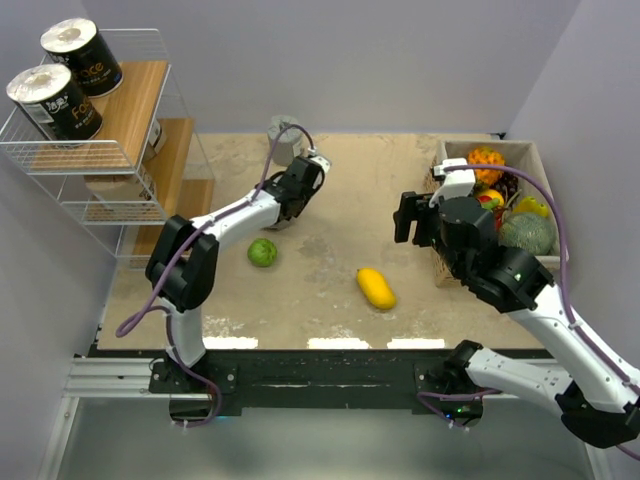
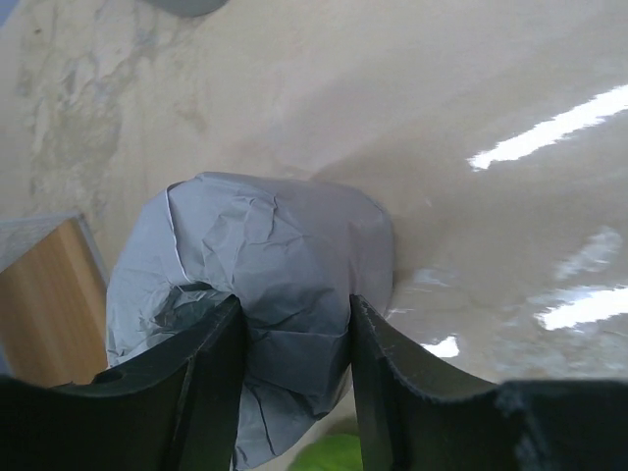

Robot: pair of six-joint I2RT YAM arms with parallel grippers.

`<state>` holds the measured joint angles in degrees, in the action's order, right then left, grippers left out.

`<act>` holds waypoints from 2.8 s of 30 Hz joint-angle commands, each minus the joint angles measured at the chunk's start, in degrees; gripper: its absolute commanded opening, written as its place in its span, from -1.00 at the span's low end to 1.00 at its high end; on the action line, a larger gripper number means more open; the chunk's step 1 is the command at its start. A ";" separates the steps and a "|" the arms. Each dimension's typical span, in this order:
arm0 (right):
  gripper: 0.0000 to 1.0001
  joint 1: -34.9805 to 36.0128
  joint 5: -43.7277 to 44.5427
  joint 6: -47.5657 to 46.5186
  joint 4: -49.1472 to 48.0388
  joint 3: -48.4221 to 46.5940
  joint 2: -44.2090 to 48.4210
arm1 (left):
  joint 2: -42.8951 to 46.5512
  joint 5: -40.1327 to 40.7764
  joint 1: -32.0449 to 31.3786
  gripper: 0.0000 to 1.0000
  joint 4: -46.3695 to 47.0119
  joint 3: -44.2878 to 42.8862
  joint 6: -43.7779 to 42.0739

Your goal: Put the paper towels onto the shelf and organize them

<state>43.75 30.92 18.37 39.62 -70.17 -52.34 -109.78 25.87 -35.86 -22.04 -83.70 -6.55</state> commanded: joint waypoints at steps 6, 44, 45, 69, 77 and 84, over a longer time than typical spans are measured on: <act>0.55 0.02 -0.95 -0.79 -0.25 -4.44 -0.75 | 5.27 14.91 9.30 -0.06 3.67 1.52 -5.49; 0.56 0.02 -0.16 -1.06 2.92 -5.59 5.23 | -1.67 25.64 20.48 0.19 11.94 4.07 -15.08; 0.56 -0.06 -0.07 -1.06 3.10 -5.33 5.49 | -1.23 25.46 20.30 0.21 11.50 3.81 -14.81; 0.57 -0.06 -0.24 -1.67 1.78 -3.13 6.02 | 6.24 15.97 13.62 0.15 7.89 6.87 -11.47; 0.58 0.02 0.11 -2.11 1.52 -2.51 6.28 | 3.87 18.78 14.32 -0.14 6.58 8.91 -10.59; 0.58 -0.06 0.46 -2.73 0.99 -2.07 6.19 | 1.41 21.86 16.60 -0.22 6.22 7.50 -12.17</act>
<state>43.75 30.50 16.86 42.70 -72.58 -46.74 -107.13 44.75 -21.17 -16.19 -75.07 -18.63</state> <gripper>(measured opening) 0.789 0.397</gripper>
